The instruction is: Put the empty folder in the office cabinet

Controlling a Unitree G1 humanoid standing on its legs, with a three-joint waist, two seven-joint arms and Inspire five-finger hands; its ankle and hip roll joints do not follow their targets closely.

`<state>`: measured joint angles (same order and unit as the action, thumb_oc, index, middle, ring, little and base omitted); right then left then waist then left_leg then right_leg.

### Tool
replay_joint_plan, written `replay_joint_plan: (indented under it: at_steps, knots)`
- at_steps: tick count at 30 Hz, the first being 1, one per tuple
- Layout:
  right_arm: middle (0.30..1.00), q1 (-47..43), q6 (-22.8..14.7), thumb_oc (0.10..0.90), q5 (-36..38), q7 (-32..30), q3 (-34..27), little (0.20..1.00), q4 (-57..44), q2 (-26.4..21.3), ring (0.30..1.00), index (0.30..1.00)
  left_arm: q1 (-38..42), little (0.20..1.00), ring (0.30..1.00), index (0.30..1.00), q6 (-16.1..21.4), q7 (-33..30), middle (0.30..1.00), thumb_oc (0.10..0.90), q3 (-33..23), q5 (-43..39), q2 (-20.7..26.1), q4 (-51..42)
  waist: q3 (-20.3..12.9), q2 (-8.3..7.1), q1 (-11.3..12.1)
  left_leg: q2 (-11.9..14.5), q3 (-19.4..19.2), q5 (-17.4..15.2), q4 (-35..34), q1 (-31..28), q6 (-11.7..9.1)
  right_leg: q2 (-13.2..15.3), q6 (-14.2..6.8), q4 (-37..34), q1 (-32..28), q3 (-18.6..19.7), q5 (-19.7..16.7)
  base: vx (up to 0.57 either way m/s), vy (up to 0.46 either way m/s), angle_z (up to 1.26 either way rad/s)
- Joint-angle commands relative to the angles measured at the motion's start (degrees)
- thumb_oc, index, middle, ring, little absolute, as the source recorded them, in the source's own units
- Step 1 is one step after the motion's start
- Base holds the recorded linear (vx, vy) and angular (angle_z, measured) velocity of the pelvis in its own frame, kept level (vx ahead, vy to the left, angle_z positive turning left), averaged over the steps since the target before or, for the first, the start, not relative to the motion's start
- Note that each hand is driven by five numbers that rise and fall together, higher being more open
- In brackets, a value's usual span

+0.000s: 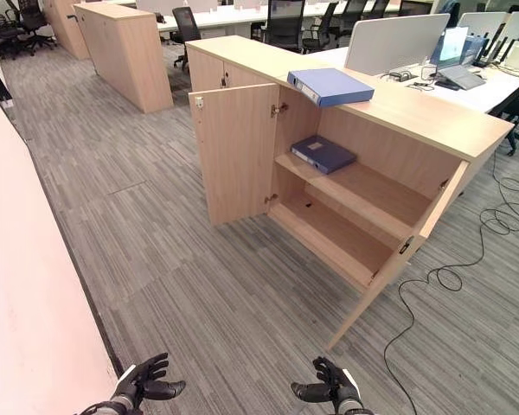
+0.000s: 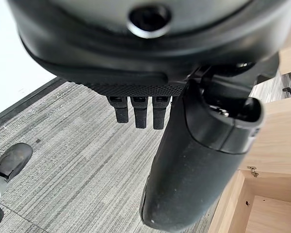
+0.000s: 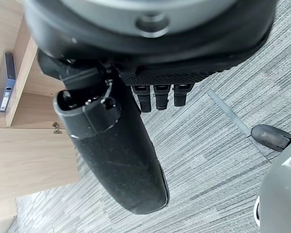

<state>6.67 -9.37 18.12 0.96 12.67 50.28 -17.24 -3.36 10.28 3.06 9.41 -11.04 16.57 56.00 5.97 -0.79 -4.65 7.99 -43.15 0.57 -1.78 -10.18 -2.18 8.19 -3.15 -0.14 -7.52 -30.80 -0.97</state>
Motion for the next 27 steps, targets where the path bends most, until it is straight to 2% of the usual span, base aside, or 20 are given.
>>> replay_joint_plan:
  at_steps: [1,12,17,19,21,23,25,27]
  knots:
    - [0.9,-4.5,-2.5,0.8,0.1,0.3,-0.9,0.9,0.4,-0.4,0.9,0.9,4.3,0.9,0.9,0.9,3.3,-0.3,0.9,0.8,0.3,-1.4,-0.8,-0.9,-0.1,1.14,-0.3,4.7,1.1,2.6,-0.8,-3.0,-3.8,2.6,-4.1,0.9,0.8,-2.1,1.0,-0.01,-0.058,0.0]
    - [0.9,-4.5,-2.4,0.8,0.9,0.7,-0.8,0.9,0.6,-0.7,0.9,0.9,4.6,0.9,0.9,0.9,3.2,-0.3,0.9,0.8,0.2,-2.6,-1.1,-0.3,0.0,1.46,-0.6,6.3,0.8,2.8,0.8,-2.7,-4.7,1.1,-3.1,0.3,0.2,-1.3,2.6,0.01,-0.065,0.0]
    - [0.9,-4.7,-2.3,0.8,1.1,1.0,-0.5,0.9,1.1,-0.8,0.9,0.9,5.0,0.9,0.9,0.9,3.2,-0.1,0.9,0.8,0.5,-3.4,-1.1,-0.1,0.8,1.04,-0.5,8.4,0.2,1.9,6.5,-0.5,-5.7,0.4,-2.2,-0.1,-0.4,-0.4,3.7,0.03,-0.118,0.0]
    - [0.9,-5.1,-2.2,0.8,1.2,1.1,-0.3,0.9,0.9,-1.4,0.9,0.9,5.9,0.9,0.9,0.9,3.3,0.0,0.9,0.8,1.2,-4.3,-1.0,-0.3,2.6,-0.32,0.2,13.0,-0.1,2.2,19.1,4.5,-8.0,-0.5,-0.5,-1.5,-2.5,0.1,5.9,0.07,-0.243,-0.02]
    - [0.9,-5.2,-1.9,0.8,1.0,1.2,-0.2,0.9,1.0,-1.7,0.9,0.9,6.1,0.9,0.9,0.9,3.1,0.0,0.9,0.8,1.3,-4.5,-1.3,-0.1,3.3,-0.74,0.5,13.7,1.6,2.7,24.7,5.9,-9.4,-1.5,0.2,-3.2,-4.3,0.4,6.6,0.11,-0.181,-0.11]
    - [0.9,-5.4,-1.7,0.8,1.3,1.1,-0.2,0.9,0.9,-2.1,0.9,0.9,6.5,0.9,0.9,0.9,3.2,-0.3,0.9,0.8,1.4,-4.7,-1.6,0.4,4.6,-1.5,0.8,15.6,2.2,5.3,31.1,8.1,-11.2,-2.2,0.8,-4.0,-5.9,0.4,7.3,0.13,-0.15,-0.1]
    - [0.9,-5.5,-1.6,0.8,1.6,1.0,-0.3,0.9,1.3,-2.0,0.9,0.9,6.6,0.9,0.9,0.9,3.1,-0.3,0.9,0.8,1.3,-5.1,-1.9,0.7,4.8,-0.85,0.4,17.7,1.4,6.8,29.0,8.2,-11.1,-3.2,0.9,-3.8,-6.4,0.0,7.9,0.13,-0.008,-0.02]
    - [0.9,-5.5,-1.4,0.8,1.3,1.1,-0.1,0.9,1.4,-2.0,0.9,0.9,5.8,0.9,0.9,0.9,2.8,-0.3,0.9,0.8,1.2,-4.8,-1.9,0.8,4.7,-0.63,0.5,18.1,1.0,6.4,22.7,7.6,-9.9,-3.2,0.5,-2.4,-5.9,0.4,8.3,0.14,0.082,0.12]
